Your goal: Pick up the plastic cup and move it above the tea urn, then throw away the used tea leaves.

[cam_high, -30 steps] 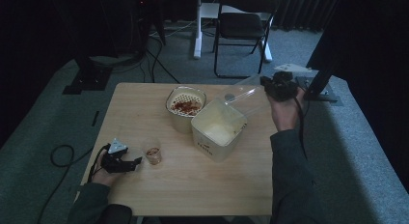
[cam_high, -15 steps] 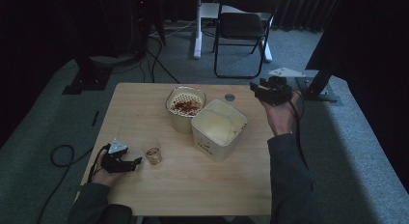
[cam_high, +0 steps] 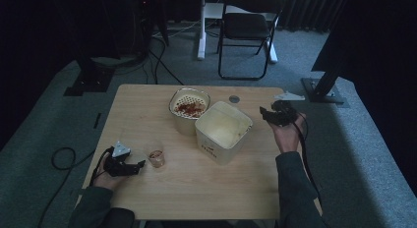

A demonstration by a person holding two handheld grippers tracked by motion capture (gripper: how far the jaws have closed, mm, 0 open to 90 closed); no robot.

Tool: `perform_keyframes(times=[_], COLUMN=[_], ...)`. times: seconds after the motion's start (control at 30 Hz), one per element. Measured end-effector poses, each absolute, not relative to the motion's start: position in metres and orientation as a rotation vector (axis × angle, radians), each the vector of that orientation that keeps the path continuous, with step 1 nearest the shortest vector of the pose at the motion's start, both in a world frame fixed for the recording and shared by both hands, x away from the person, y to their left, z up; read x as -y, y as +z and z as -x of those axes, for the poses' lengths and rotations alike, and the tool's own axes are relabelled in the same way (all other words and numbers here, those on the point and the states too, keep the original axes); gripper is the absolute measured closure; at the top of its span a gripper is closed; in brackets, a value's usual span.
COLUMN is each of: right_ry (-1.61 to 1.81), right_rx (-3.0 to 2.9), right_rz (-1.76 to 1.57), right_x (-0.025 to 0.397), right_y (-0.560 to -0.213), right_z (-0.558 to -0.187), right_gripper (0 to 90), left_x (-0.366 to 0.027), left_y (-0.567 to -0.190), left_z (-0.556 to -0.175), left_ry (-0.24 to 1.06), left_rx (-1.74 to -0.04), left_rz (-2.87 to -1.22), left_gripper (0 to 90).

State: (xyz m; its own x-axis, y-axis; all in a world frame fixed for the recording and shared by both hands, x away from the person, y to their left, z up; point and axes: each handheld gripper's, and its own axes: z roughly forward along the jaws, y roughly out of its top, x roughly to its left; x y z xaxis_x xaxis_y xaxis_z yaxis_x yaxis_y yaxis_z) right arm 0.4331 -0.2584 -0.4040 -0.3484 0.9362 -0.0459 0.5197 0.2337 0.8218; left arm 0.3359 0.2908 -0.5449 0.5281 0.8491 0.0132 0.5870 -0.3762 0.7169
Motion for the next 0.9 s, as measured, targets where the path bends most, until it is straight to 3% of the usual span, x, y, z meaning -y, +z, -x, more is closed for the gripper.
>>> perform_keyframes(times=[0.5,0.9], right_ry=[0.915,0.840], right_rx=[-2.031,-2.100], right_rz=[-1.468,-1.462], right_x=[0.274,0.261], right_y=[-0.483,-0.524], right_z=[-0.417,-0.406], right_gripper=[42.8,40.7], left_x=[-0.297,-0.279], left_y=[-0.544,-0.520], left_z=[-0.330,-0.310], left_ry=[0.441,0.504], left_rx=[-1.183,-1.026], left_rz=[-2.048,-2.008], left_gripper=[20.4,19.9])
